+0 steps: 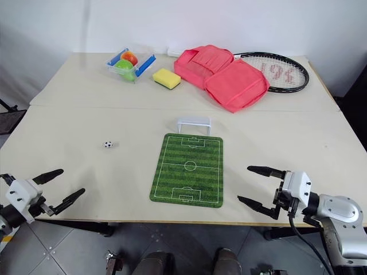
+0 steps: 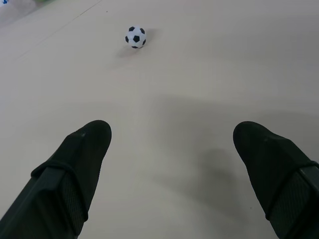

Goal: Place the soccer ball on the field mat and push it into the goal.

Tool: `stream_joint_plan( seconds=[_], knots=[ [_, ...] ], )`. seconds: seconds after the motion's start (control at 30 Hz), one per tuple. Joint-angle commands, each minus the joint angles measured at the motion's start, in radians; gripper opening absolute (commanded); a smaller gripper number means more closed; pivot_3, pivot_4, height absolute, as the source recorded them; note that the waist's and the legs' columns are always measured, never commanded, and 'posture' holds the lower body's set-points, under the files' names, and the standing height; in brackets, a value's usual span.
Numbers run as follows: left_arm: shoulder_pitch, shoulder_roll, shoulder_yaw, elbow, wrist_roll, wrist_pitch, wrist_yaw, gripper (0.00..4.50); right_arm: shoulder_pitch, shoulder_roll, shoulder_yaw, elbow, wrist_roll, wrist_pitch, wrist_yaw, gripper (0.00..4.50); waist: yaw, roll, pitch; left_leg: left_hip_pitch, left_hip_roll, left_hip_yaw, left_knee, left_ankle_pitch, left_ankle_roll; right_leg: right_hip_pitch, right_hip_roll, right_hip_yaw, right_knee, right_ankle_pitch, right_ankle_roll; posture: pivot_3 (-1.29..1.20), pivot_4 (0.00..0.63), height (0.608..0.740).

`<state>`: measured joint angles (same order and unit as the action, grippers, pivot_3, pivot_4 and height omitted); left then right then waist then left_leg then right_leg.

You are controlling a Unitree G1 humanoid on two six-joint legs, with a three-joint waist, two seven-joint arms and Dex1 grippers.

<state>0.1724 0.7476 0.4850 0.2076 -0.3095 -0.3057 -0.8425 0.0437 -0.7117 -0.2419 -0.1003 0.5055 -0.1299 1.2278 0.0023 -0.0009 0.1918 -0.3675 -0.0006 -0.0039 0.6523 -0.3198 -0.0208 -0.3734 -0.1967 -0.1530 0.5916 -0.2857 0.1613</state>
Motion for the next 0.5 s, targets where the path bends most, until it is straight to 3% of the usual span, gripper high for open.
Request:
stream_joint_plan(
  seconds=[0.03,0.17,0.33,0.5],
  knots=[
    [-0.015,-0.008,0.016,-0.023,-0.028,0.009,0.015,4.45,0.005,-0.014,0.015,-0.022,0.02,0.007,0.037,4.5,0.0,0.0,0.0,0.0,0.0,0.0,0.0,0.0,0.0,0.0,0.0,0.0,0.0,0.0,0.0,0.0,0.15,0.74],
    [0.0,-0.022,0.057,-0.028,-0.098,0.048,-0.007,4.45,0.009,0.013,0.056,-0.118,0.092,0.077,0.045,4.5,-0.001,0.0,0.0,0.0,0.0,0.0,0.0,0.0,0.0,0.0,0.0,0.0,0.0,0.0,0.0,0.0,0.15,0.74],
    [0.055,-0.103,0.162,-0.001,-0.257,0.134,-0.008,4.45,-0.059,0.153,0.088,-0.221,0.191,0.093,-0.051,4.5,-0.009,-0.001,0.0,0.002,0.002,0.001,0.001,0.0,0.0,0.0,0.001,0.002,0.001,0.0,-0.001,0.0,0.15,0.74],
    [0.108,-0.193,0.173,-0.038,-0.29,0.174,0.018,4.45,-0.092,0.24,0.071,-0.209,0.168,0.036,-0.095,4.5,0.006,-0.002,-0.001,0.001,0.001,0.001,0.003,0.0,0.0,0.0,0.001,0.003,0.002,0.0,0.0,0.0,0.15,0.74]
  ],
)
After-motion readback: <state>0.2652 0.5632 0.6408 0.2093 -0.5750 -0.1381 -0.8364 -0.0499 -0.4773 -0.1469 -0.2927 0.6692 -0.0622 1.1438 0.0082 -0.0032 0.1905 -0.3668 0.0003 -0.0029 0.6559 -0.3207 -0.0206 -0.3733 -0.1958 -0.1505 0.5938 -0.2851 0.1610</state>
